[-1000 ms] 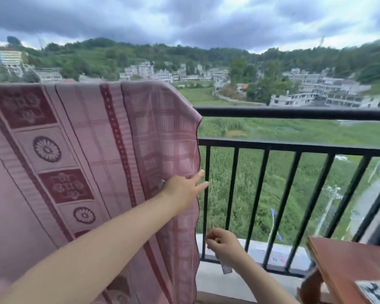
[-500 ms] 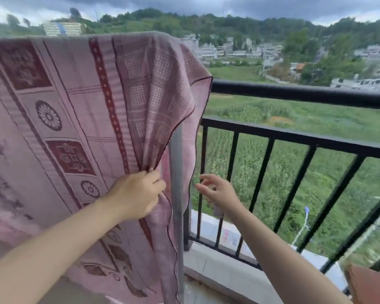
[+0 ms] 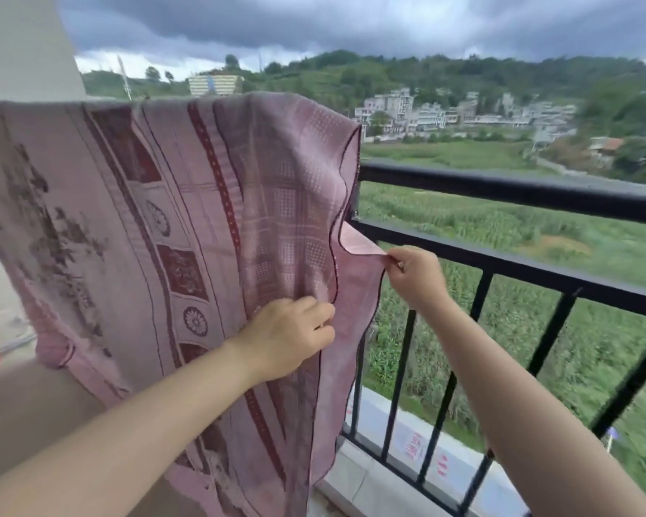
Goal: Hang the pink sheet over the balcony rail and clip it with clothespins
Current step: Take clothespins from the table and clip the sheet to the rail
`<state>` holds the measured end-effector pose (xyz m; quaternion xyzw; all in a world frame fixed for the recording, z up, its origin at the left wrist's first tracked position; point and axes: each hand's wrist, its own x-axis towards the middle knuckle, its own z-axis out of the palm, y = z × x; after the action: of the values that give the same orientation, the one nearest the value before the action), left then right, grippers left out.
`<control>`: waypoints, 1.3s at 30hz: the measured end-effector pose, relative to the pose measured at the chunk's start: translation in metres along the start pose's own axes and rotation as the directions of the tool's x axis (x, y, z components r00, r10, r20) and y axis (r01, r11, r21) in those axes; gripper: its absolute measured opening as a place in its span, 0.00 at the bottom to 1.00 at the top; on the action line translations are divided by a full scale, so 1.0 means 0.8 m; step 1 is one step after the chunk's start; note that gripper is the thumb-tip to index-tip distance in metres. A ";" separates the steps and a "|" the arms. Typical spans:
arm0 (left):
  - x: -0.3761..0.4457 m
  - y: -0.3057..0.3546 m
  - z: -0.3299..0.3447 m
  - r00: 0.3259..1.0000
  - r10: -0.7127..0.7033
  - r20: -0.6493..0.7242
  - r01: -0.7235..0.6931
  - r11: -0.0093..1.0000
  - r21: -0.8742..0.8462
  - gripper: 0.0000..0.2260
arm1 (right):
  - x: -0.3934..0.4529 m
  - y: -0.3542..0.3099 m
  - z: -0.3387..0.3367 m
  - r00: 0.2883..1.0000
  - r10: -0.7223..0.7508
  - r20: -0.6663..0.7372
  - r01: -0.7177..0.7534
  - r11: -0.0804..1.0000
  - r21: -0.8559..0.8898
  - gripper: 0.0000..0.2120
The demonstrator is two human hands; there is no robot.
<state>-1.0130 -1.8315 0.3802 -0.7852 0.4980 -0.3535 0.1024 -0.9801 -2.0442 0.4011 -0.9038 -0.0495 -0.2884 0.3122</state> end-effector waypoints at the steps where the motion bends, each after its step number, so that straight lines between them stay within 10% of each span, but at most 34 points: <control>1: 0.009 0.001 -0.001 1.000 0.006 0.001 -0.006 1.000 0.012 0.09 | 0.002 0.003 -0.010 0.997 -0.043 0.059 0.044 0.999 -0.015 0.09; 5: 0.039 0.001 -0.003 0.999 0.005 0.036 -0.007 0.998 0.057 0.08 | -0.040 0.006 0.005 0.939 -0.219 0.265 0.213 0.976 0.053 0.13; 12: 0.060 -0.024 -0.021 0.999 -0.041 -0.004 0.041 0.998 0.041 0.16 | -0.085 -0.012 0.036 0.941 -0.062 0.332 -0.039 0.957 0.288 0.14; 16: 0.082 -0.038 -0.039 0.991 0.056 0.120 -0.074 0.986 0.151 0.02 | -0.098 -0.023 0.034 0.947 0.040 0.320 -0.160 0.920 0.357 0.11; 28: 0.098 -0.052 -0.052 0.881 0.275 0.384 -0.349 0.927 0.139 0.11 | -0.110 -0.018 0.022 0.845 0.520 -0.123 -0.365 0.731 0.576 0.20; 39: 0.097 -0.064 -0.035 0.921 0.230 0.314 -0.237 0.971 -0.014 0.08 | -0.108 -0.056 0.026 0.746 0.661 -0.080 -0.331 0.473 0.816 0.08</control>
<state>-0.9756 -1.8680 0.4619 -0.7651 0.5610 -0.2155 0.2311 -1.0535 -1.9883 0.3645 -0.5822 0.1678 -0.3054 0.7346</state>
